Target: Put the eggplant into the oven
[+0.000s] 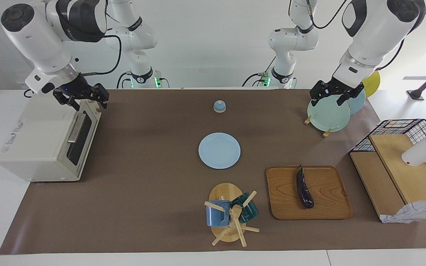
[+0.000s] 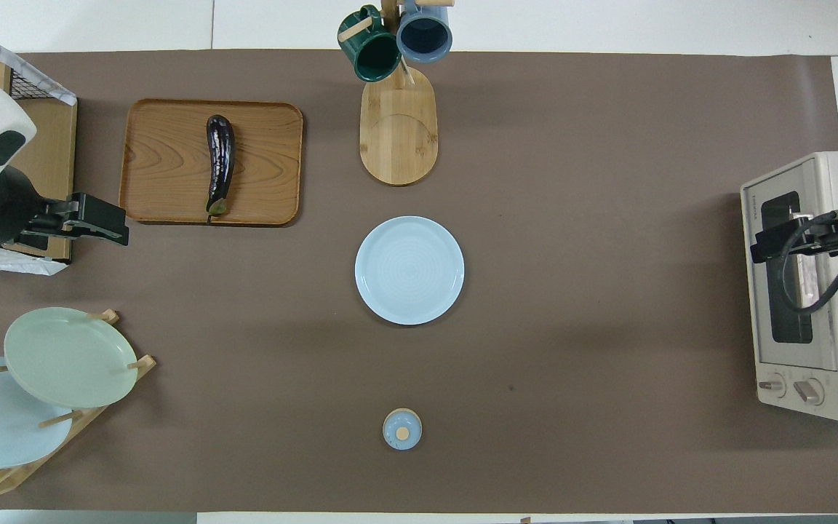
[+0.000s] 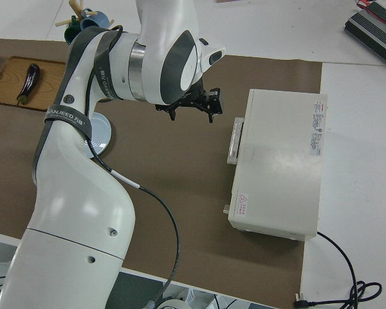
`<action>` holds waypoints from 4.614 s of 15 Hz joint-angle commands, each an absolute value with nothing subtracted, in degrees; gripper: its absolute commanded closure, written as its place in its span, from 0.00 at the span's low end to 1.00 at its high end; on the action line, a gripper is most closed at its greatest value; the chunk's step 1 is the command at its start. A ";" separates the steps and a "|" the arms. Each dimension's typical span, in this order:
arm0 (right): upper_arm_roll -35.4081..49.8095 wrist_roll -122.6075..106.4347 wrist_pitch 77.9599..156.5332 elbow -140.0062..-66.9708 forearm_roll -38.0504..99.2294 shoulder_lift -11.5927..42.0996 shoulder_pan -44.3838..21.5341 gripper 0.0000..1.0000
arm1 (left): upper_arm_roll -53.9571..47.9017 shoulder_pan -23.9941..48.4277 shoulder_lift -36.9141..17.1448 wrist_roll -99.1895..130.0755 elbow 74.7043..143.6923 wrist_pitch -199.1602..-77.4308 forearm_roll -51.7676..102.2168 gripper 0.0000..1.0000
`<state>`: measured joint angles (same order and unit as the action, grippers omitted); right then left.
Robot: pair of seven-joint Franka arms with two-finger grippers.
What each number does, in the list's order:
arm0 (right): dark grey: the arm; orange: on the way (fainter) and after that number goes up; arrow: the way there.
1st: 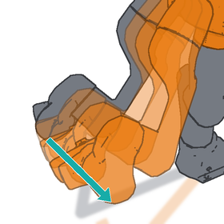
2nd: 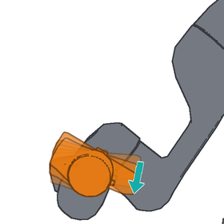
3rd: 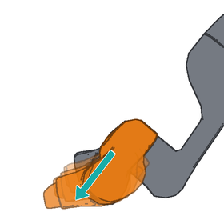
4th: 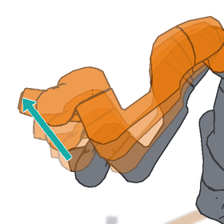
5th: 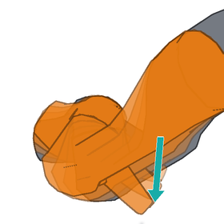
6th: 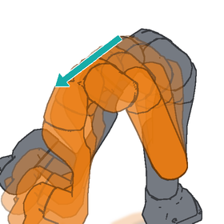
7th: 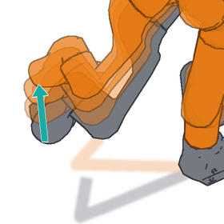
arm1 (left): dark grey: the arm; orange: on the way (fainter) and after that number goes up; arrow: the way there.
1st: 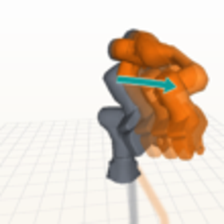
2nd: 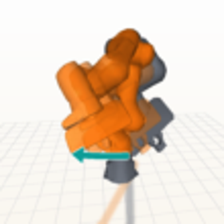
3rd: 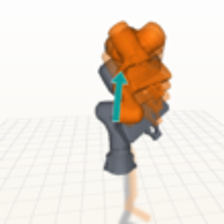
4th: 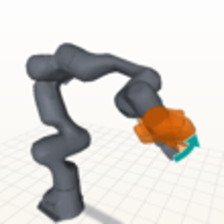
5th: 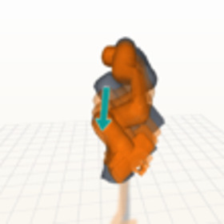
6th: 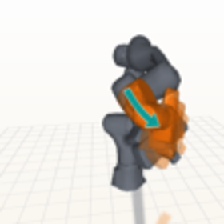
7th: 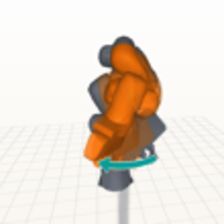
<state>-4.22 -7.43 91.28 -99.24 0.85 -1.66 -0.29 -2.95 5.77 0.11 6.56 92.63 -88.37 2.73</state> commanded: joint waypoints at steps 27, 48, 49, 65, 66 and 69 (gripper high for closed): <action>-4.31 -6.86 92.72 -99.14 1.58 -1.85 0.70 0.00 | -2.81 4.75 -23.98 2.20 82.44 -107.30 2.55 0.00; -4.22 -11.32 98.34 -103.27 1.49 -2.99 2.02 0.99 | -3.25 6.86 -36.13 0.79 85.50 -128.41 0.88 0.06; -4.22 -12.47 98.87 -103.62 1.49 -2.99 2.28 1.00 | -3.25 6.94 -35.43 0.62 87.08 -128.93 0.88 0.12; -4.22 -6.23 107.75 -111.00 -8.00 -2.81 3.86 1.00 | -3.34 13.33 -20.75 18.06 90.16 -112.24 5.89 1.00; -4.22 -6.24 107.93 -111.79 -8.00 -2.81 4.04 1.00 | -3.25 16.84 -19.61 22.63 92.52 -113.11 5.89 1.00; -4.22 -7.03 110.82 -114.07 -8.00 -2.81 5.27 1.00 | -3.34 23.71 -16.62 27.33 100.52 -120.39 6.15 1.00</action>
